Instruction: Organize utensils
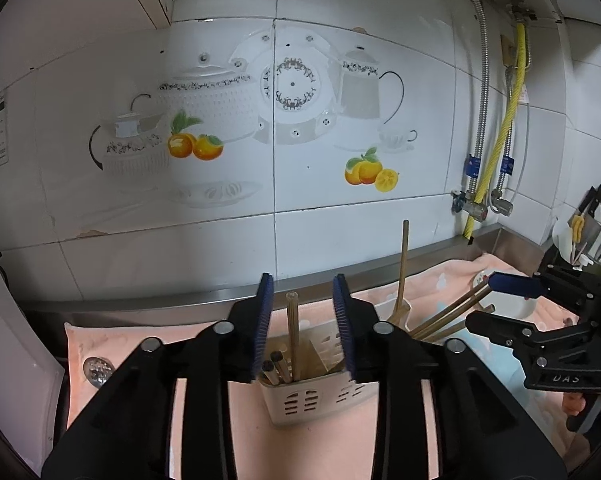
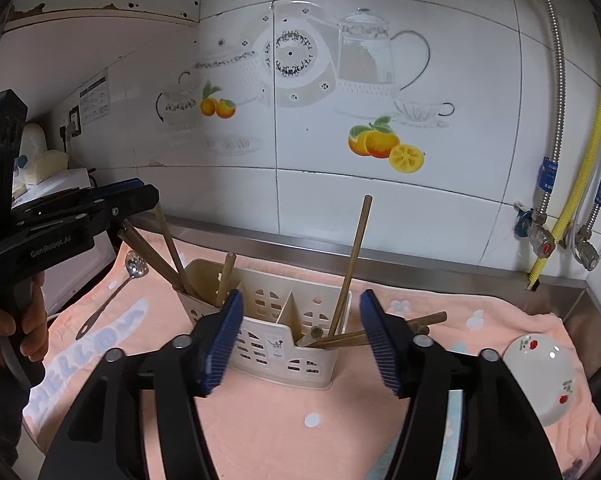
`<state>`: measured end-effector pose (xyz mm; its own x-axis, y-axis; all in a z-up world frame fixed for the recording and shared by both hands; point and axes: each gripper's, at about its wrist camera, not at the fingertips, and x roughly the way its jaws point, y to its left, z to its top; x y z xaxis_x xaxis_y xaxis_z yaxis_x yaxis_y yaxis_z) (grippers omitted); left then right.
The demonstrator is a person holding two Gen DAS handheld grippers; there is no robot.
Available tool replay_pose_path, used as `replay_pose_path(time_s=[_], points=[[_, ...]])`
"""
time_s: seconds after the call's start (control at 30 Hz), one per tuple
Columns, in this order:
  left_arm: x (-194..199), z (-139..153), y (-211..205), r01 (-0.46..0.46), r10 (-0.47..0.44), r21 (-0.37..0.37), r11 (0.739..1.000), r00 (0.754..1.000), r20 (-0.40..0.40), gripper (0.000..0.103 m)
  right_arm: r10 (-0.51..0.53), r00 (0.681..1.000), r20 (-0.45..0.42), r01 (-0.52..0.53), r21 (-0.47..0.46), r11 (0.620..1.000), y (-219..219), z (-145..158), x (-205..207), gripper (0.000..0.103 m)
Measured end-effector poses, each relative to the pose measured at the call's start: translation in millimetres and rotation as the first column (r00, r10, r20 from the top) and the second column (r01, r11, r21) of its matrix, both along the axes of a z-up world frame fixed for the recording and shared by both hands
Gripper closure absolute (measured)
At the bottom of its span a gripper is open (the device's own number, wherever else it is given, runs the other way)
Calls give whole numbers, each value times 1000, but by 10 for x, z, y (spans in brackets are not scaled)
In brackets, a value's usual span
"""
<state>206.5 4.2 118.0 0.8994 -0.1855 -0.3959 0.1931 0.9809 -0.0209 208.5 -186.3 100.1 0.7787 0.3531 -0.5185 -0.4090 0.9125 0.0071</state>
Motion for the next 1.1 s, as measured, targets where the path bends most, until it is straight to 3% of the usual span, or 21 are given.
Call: replay_pose_path(time_s=[0.23, 0.5, 1.1], points=[[-116, 17, -11, -14, 14, 11, 1000, 1000, 16, 41, -8, 1000, 28, 8, -7, 1000, 17, 38, -92, 24], [-258, 33, -17, -36, 34, 41, 999, 999, 40, 23, -9, 999, 48, 10, -15, 1000, 30, 55, -176, 14], [-428, -58, 84, -85, 83, 53, 995, 996, 44, 6, -16, 998, 58, 17, -19, 1000, 23, 63, -284, 11]])
